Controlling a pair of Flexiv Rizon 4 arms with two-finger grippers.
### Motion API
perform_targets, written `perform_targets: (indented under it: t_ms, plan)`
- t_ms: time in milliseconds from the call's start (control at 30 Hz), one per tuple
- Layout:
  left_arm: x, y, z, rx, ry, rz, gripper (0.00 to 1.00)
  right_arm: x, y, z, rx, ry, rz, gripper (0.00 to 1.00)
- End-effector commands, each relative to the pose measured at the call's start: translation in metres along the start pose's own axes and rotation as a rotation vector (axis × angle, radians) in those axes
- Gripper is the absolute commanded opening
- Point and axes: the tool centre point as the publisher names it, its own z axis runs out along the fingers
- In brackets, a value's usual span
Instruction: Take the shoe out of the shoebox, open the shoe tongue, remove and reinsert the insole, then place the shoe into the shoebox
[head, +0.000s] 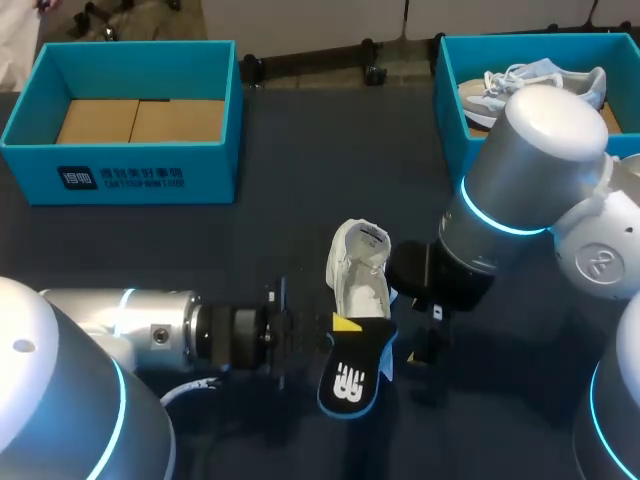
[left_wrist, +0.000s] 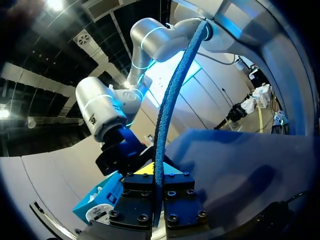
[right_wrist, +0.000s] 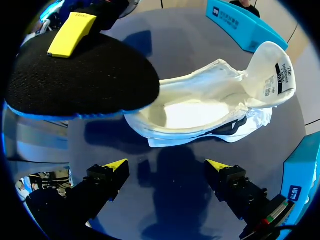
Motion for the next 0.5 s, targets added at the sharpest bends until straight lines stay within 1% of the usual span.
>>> perform_targets:
  t_ms: [33, 367, 500]
  plan:
    - [-0.002, 0.009, 0.012, -0.001, -0.009, -0.009, 0.0, 0.0, 0.001, 0.002, 0.001, 0.0, 0.0, 1.0]
    - [-0.007, 0.015, 0.019, 0.0, -0.012, -0.028, 0.0, 0.0, 0.001, 0.002, 0.001, 0.0, 0.0, 1.0]
    - [-0.007, 0.021, 0.018, -0.01, -0.016, -0.039, 0.0, 0.0, 0.001, 0.002, 0.001, 0.0, 0.0, 1.0]
